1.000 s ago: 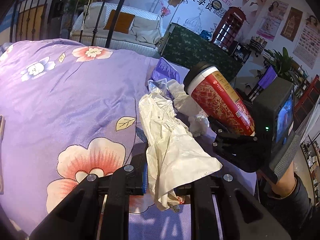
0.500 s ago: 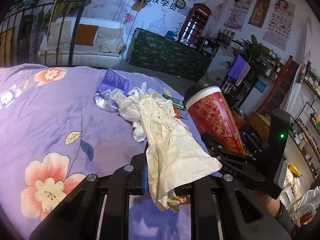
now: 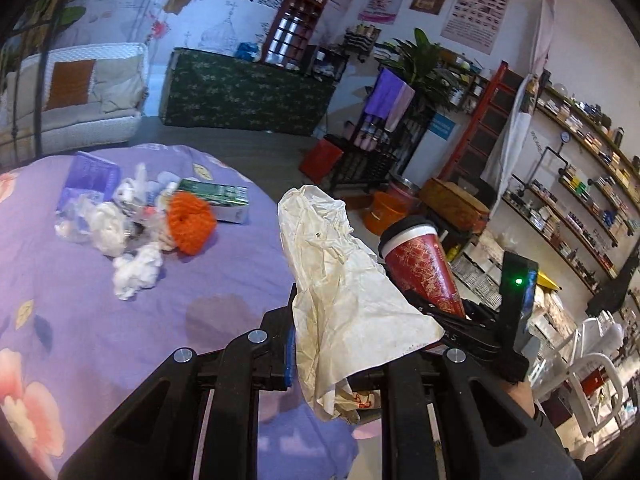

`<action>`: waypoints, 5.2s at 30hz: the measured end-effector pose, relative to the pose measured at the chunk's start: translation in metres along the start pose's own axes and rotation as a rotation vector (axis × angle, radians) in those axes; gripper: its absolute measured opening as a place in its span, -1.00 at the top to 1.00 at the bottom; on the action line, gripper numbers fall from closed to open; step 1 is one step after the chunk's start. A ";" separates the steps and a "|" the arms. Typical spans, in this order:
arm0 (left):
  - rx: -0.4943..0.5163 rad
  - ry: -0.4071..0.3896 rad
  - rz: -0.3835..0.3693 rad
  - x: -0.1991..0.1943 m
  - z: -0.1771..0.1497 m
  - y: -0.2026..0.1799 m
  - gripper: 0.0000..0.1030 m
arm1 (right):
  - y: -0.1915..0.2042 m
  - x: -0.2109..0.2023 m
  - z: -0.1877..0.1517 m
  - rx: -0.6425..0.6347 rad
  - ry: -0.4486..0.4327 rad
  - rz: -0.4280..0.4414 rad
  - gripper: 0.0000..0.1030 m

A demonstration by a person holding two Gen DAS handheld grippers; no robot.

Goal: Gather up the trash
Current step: 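Drop the paper cup into the black bin with the right tool, then release the crumpled white paper into the black bin with the left tool, then move both tools back to the table and grasp white tissue with the left tool, then grasp the orange foam net with the right tool while the left tool holds tissue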

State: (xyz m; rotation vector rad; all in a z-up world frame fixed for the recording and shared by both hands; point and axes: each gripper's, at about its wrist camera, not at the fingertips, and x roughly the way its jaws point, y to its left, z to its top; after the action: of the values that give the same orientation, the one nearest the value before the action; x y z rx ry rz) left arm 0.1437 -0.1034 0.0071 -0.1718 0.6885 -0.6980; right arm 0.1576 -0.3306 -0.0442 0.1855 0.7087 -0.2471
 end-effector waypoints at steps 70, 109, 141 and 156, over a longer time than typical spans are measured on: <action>0.348 0.487 -0.157 0.198 -0.053 -0.148 -0.29 | -0.154 -0.067 -0.011 0.310 -0.142 -0.362 -0.76; -0.051 0.180 0.261 0.045 -0.030 0.054 -0.61 | 0.031 0.011 0.002 0.002 0.023 0.148 -0.80; -0.163 0.244 0.308 0.055 0.012 0.171 0.54 | 0.147 0.049 0.027 -0.193 0.106 0.288 -0.80; -0.199 0.113 0.351 -0.007 -0.004 0.154 0.57 | 0.210 0.100 0.059 -0.295 0.163 0.324 -0.80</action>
State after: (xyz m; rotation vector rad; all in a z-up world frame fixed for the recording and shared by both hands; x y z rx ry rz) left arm 0.2196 0.0192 -0.0487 -0.1888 0.8706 -0.3036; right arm 0.3273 -0.1608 -0.0482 0.0367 0.8554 0.1847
